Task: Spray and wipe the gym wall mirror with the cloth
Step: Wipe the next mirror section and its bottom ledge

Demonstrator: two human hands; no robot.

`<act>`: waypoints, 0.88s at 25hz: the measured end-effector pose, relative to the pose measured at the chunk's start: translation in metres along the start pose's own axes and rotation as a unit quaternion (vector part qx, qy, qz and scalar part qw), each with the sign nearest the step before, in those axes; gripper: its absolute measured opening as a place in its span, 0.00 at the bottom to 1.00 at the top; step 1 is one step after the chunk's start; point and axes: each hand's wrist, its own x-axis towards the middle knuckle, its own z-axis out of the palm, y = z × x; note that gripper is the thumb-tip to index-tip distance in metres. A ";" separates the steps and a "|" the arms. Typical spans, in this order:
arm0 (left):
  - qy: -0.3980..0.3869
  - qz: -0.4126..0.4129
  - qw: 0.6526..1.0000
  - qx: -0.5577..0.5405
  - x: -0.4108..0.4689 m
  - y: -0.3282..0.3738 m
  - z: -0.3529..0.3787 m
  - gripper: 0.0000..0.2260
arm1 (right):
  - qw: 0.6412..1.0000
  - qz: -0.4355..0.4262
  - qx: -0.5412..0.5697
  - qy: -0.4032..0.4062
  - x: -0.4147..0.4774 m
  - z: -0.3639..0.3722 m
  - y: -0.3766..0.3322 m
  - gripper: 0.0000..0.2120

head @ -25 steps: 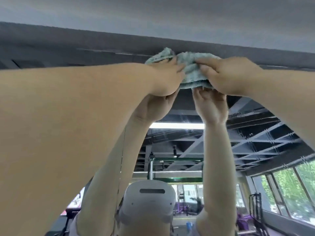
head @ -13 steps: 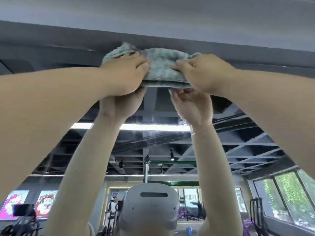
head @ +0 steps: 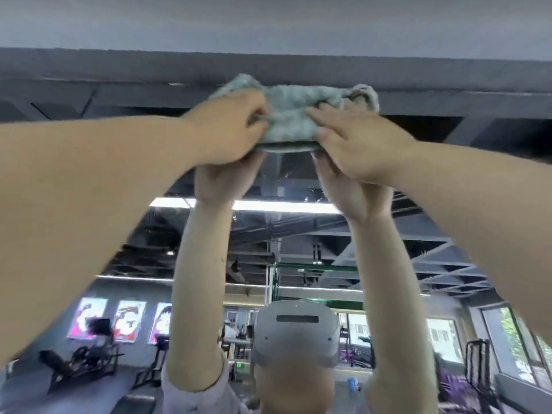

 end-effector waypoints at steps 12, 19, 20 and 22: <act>-0.101 0.049 0.993 0.027 -0.068 -0.060 -0.017 0.21 | 0.993 -0.021 -0.112 -0.038 0.035 -0.002 -0.046 0.23; -0.101 0.031 0.994 0.031 -0.071 -0.120 -0.031 0.23 | 0.987 -0.149 0.004 -0.064 0.011 0.038 -0.112 0.21; -0.118 0.068 0.990 0.028 -0.088 -0.118 -0.026 0.23 | 0.992 -0.111 -0.005 -0.057 0.024 0.030 -0.101 0.21; -0.130 0.112 0.985 0.001 -0.115 -0.118 -0.026 0.21 | 0.996 -0.064 -0.035 -0.053 0.034 0.018 -0.095 0.21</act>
